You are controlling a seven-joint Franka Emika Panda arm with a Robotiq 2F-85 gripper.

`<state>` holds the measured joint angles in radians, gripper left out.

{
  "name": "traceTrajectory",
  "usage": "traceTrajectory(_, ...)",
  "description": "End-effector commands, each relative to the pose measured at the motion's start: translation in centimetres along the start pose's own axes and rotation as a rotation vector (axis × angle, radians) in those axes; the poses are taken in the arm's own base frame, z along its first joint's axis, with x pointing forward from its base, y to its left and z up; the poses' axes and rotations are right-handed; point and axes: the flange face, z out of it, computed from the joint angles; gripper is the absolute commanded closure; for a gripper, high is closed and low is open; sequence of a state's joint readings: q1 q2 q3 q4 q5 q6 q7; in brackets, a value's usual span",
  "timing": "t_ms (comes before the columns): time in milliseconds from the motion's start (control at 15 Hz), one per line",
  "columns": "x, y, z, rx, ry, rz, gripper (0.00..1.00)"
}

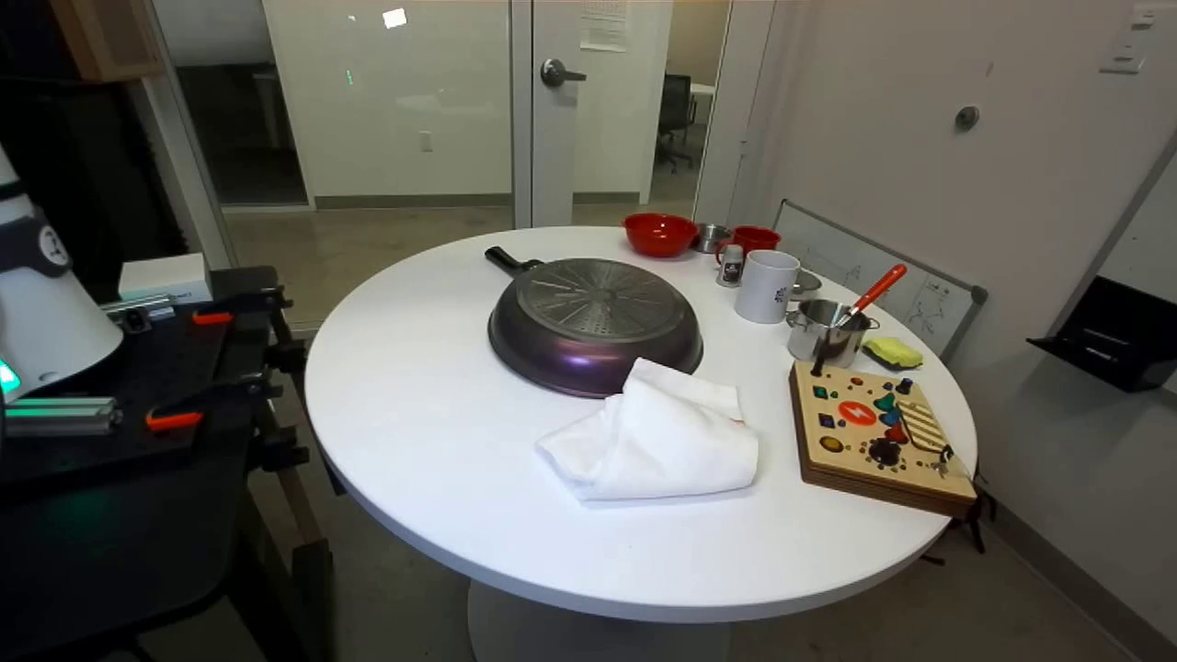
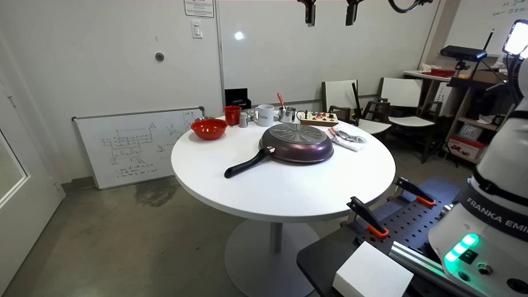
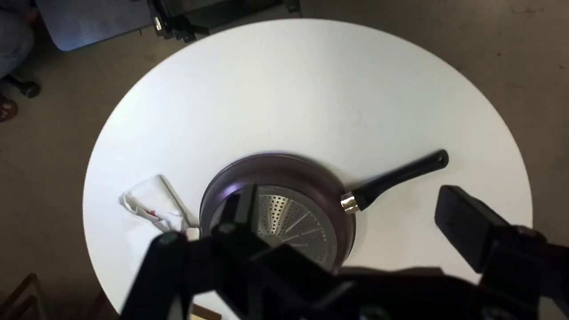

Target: Put the dish cloth on the pan

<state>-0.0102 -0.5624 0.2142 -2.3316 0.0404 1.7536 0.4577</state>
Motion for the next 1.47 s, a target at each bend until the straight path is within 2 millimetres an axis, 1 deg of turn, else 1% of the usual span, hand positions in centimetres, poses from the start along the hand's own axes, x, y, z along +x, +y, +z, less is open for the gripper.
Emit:
traceTrajectory(0,3.2,2.0,3.1,0.025,0.08,0.099,0.0)
traceTrajectory(67,4.1,3.1,3.4,0.026,0.13,0.135,0.0)
traceTrajectory(267,7.7,5.3,6.3,-0.02,0.223,0.244,0.0)
traceTrajectory(533,11.4,7.4,10.3,-0.143,0.338,0.364,0.0)
traceTrajectory(667,13.5,8.8,12.7,-0.21,0.334,0.469,0.0)
traceTrajectory(933,18.5,12.7,18.4,-0.334,0.268,0.665,0.0)
traceTrajectory(1000,15.2,11.6,16.3,-0.287,0.29,0.583,0.0)
traceTrajectory(1133,17.2,12.9,18.4,-0.309,0.261,0.635,0.0)
traceTrajectory(1200,17.9,13.1,18.9,-0.312,0.253,0.646,0.0)
traceTrajectory(1400,18.4,12.9,18.9,-0.315,0.251,0.652,0.0)
